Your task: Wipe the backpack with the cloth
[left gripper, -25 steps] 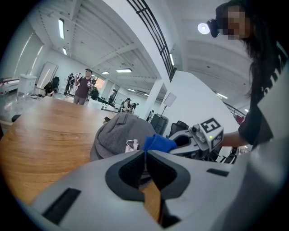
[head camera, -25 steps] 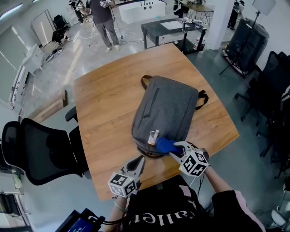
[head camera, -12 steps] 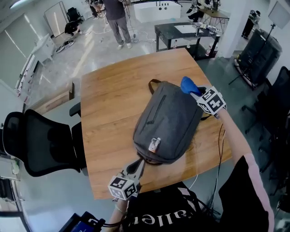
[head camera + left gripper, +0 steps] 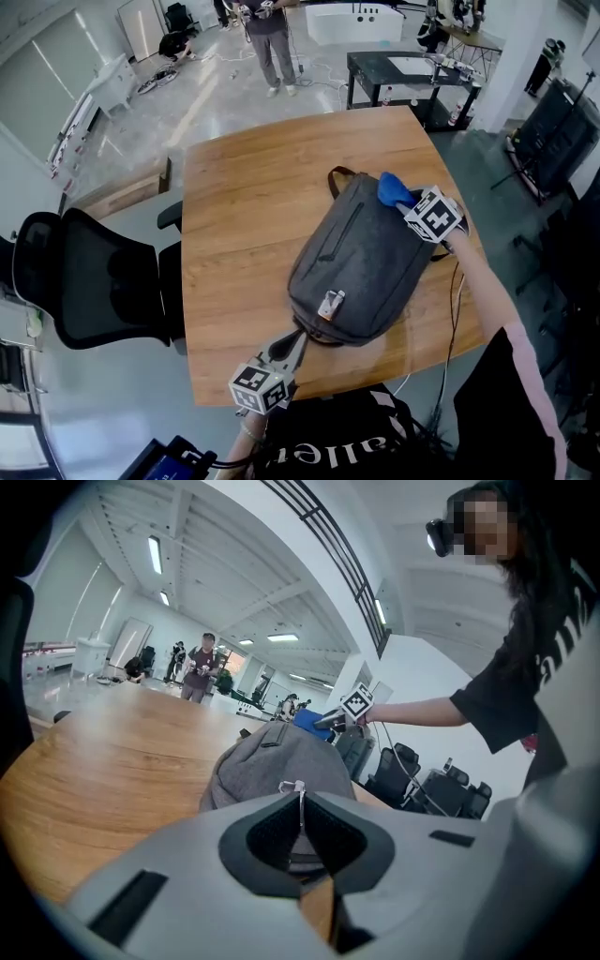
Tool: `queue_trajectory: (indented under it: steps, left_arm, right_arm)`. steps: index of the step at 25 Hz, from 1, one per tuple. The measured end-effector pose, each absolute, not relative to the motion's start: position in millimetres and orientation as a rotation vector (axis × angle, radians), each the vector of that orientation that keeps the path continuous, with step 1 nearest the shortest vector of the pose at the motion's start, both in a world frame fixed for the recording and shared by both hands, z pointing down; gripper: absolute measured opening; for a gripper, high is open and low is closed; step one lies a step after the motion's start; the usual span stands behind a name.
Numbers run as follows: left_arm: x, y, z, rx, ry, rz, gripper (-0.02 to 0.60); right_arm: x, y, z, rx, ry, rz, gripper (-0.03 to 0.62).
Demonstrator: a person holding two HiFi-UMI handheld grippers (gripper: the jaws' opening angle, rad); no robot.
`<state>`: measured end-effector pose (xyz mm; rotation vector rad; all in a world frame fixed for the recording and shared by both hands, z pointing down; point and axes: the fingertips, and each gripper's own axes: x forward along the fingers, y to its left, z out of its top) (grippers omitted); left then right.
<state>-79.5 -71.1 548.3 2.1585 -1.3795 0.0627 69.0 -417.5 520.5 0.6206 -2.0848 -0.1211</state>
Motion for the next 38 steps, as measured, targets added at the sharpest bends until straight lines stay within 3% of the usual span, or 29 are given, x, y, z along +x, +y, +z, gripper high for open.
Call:
queue_trajectory:
  steps: [24,29,38]
  left_arm:
    - [-117.6,-51.4,556.1,2.274,-1.182,0.099,0.002]
    - [-124.1,-58.0,550.4,2.270,-1.218,0.080,0.002]
    - [-133.8,-72.7,549.1,2.175,-1.365,0.034,0.002]
  right_arm:
    - [-25.7,-64.1,596.2,0.381,-2.168,0.027,0.086]
    - [-15.0,-124.6,538.3,0.480,-2.253,0.025,0.086]
    - [23.3,-347.6,477.7,0.619,-2.180,-0.110,0.086]
